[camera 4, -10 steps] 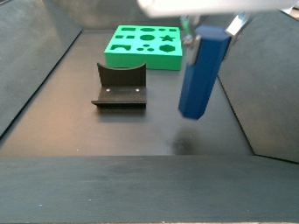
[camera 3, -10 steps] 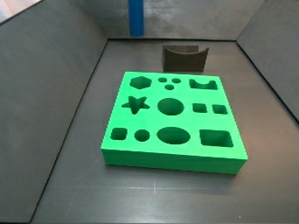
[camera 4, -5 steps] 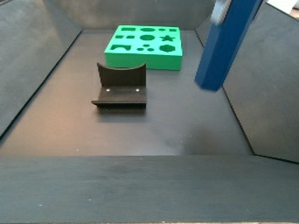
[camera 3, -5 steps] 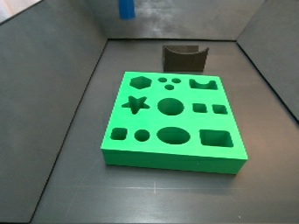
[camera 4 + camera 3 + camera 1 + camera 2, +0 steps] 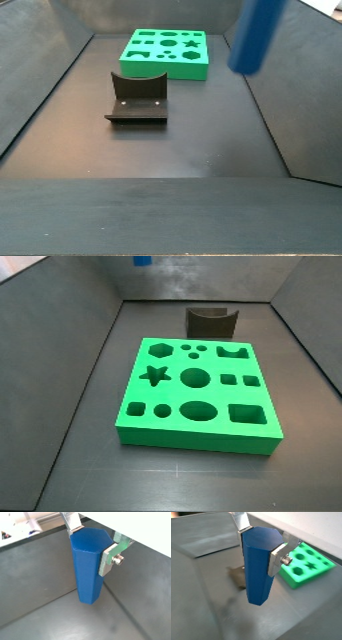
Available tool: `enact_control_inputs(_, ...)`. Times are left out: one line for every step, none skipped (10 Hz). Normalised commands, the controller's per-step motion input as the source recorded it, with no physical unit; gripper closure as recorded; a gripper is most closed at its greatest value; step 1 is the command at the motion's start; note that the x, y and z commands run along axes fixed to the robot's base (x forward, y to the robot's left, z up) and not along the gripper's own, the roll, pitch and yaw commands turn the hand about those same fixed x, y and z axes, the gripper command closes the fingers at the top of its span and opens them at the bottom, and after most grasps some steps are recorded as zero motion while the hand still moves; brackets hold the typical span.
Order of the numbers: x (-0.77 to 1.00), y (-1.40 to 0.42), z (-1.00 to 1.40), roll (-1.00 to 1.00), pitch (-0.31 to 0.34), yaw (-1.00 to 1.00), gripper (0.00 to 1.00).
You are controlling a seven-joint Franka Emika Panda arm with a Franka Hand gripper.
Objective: Pick up the hexagon object. Move up. Move to above the board. Insert the hexagon object.
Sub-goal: Move to above the board.
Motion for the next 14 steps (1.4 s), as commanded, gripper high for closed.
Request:
enact_control_inputs(0.2, -1.0, 0.17, 0.33, 0.438, -1.0, 1.0)
enact_control_inputs(0.2, -1.0, 0.17, 0.22, 0.351, -0.78, 1.0)
enact_control_inputs(0.21, -1.0, 0.17, 0.1, 0.234, -0.46, 1.0)
enact_control_inputs(0.21, -1.0, 0.18, 0.05, 0.185, -0.27, 1.0)
enact_control_inputs(0.21, -1.0, 0.18, 0.01, 0.153, -0.13, 1.0)
enact_control_inputs(0.22, -1.0, 0.18, -0.01, 0.13, -0.07, 1.0)
enact_control_inputs(0.23, -1.0, 0.18, -0.01, 0.119, -0.03, 1.0)
enact_control_inputs(0.23, -1.0, 0.18, -0.01, 0.116, -0.01, 1.0)
enact_control_inputs(0.24, -1.0, 0.18, -0.01, 0.114, 0.0, 1.0)
enact_control_inputs(0.25, -1.0, 0.18, -0.01, 0.115, 0.0, 1.0)
enact_control_inputs(0.26, -1.0, 0.19, 0.0, 0.116, 0.0, 1.0)
enact_control_inputs(0.27, -1.0, 0.19, 0.0, 0.118, 0.01, 1.0)
enact_control_inputs(0.29, -1.0, 0.2, 0.01, 0.12, 0.01, 1.0)
enact_control_inputs(0.3, -1.0, 0.2, 0.0, 0.122, 0.01, 1.0)
